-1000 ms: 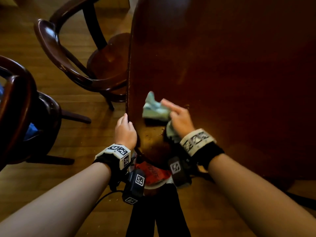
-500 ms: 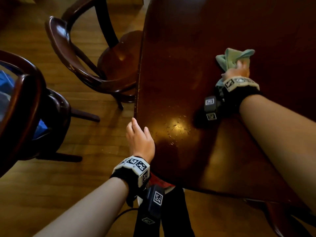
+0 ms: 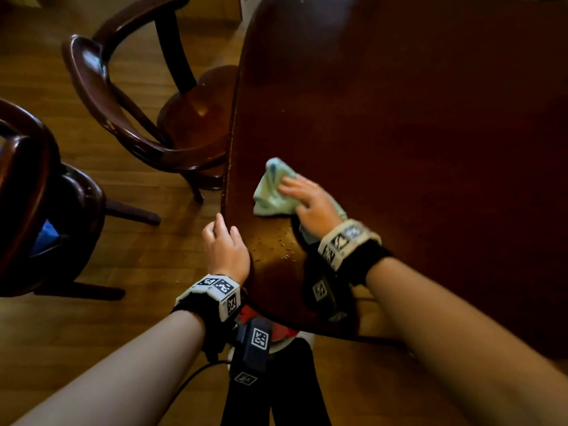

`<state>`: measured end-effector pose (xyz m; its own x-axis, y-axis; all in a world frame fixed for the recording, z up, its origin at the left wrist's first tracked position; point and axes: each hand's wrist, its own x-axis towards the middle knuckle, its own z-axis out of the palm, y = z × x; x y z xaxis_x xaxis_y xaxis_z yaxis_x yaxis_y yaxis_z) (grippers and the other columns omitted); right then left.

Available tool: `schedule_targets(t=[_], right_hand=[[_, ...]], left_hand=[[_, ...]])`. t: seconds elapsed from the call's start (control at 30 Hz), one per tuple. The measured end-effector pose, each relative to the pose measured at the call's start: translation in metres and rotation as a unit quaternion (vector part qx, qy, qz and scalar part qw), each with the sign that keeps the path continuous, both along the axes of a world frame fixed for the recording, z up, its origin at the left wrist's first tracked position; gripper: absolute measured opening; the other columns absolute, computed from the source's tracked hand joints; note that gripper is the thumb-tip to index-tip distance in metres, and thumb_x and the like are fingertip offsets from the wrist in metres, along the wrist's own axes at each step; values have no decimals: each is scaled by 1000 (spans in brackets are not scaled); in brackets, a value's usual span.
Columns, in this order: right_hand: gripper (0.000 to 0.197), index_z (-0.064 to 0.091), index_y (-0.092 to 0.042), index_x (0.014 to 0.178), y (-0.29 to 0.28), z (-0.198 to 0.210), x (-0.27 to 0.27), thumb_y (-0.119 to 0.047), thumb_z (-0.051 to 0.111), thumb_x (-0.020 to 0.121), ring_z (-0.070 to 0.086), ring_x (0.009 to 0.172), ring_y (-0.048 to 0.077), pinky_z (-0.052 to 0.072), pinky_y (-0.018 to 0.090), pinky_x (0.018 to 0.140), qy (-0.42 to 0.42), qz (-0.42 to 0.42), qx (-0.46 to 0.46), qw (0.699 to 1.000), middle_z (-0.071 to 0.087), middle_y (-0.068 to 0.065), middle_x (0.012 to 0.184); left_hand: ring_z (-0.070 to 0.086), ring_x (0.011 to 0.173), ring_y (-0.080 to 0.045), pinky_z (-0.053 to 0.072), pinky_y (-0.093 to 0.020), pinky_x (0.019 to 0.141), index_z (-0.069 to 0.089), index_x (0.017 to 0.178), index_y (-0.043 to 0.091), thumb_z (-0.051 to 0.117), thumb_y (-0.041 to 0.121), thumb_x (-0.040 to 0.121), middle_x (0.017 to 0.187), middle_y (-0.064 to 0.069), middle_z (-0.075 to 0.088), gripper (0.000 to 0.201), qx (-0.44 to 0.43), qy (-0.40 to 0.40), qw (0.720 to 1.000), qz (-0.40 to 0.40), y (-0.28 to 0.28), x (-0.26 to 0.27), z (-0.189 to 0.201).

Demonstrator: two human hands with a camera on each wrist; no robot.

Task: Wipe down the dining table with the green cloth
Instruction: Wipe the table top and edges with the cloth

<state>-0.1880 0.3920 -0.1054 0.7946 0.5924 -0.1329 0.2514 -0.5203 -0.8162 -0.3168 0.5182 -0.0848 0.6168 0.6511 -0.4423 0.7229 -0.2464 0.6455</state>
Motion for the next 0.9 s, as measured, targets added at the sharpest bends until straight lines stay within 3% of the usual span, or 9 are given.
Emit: schedule_targets(t=[0.2, 0.43, 0.53, 0.6, 0.67, 0.7, 0.8, 0.9], right_hand=[[55, 63, -15, 119, -30, 10, -93, -1, 40, 70, 35, 132, 9, 18, 26, 116, 22, 34, 2, 999, 56, 3, 135], [52, 67, -17, 112, -69, 20, -154, 7, 43, 73, 38, 129, 5, 26, 29, 115, 79, 73, -14, 994, 55, -14, 127], [49, 71, -10, 105, -77, 37, -155, 16, 41, 75, 48, 123, 7, 38, 25, 109, 153, 75, 8, 985, 61, -3, 125], [51, 69, -7, 105, -82, 50, -148, 20, 38, 76, 50, 122, 9, 44, 15, 101, 185, -16, 56, 981, 59, -2, 126], [52, 66, -4, 108, -92, 60, -138, 22, 35, 76, 50, 121, 10, 41, 4, 96, 177, -181, 117, 960, 57, 0, 125], [51, 66, -3, 110, -99, 63, -132, 21, 34, 77, 50, 120, 9, 40, 3, 96, 161, -266, 136, 941, 57, 1, 126], [49, 64, -5, 116, -128, 59, -117, 15, 34, 82, 47, 125, 11, 34, 18, 107, 87, -436, 108, 889, 54, 4, 134], [48, 60, -10, 122, -148, 39, -119, 9, 37, 84, 39, 133, 18, 27, 26, 114, 41, -489, 9, 871, 47, 4, 141]], left_hand=[[29, 136, -22, 23, -28, 110, 20, 149, 11, 28, 23, 101, 150, -9, 21, 50, -24, -14, 999, -23, -4, -18, 8], [31, 136, -21, 23, -27, 110, 25, 147, 8, 27, 20, 101, 151, -9, 23, 47, -31, 2, 998, -62, -2, -39, 17], [29, 138, -21, 21, -27, 112, 27, 146, 6, 27, 19, 101, 151, -10, 24, 46, -29, 6, 997, -76, 2, -46, 18], [29, 138, -21, 21, -27, 112, 26, 146, 5, 26, 20, 101, 152, -10, 24, 47, -34, 10, 996, -82, 1, -50, 20], [29, 138, -21, 24, -28, 111, 22, 147, 7, 26, 20, 101, 153, -9, 20, 48, -45, 16, 995, -85, -3, -53, 22], [29, 138, -21, 25, -29, 110, 20, 148, 8, 26, 21, 101, 154, -8, 18, 49, -49, 20, 995, -86, -7, -54, 23], [27, 139, -22, 25, -29, 110, 14, 149, 8, 26, 21, 101, 156, -8, 13, 51, -46, 23, 994, -93, -15, -57, 24], [21, 143, -21, 21, -28, 113, 12, 149, 8, 26, 21, 101, 157, -7, 9, 52, -44, 24, 993, -103, -20, -63, 23]])
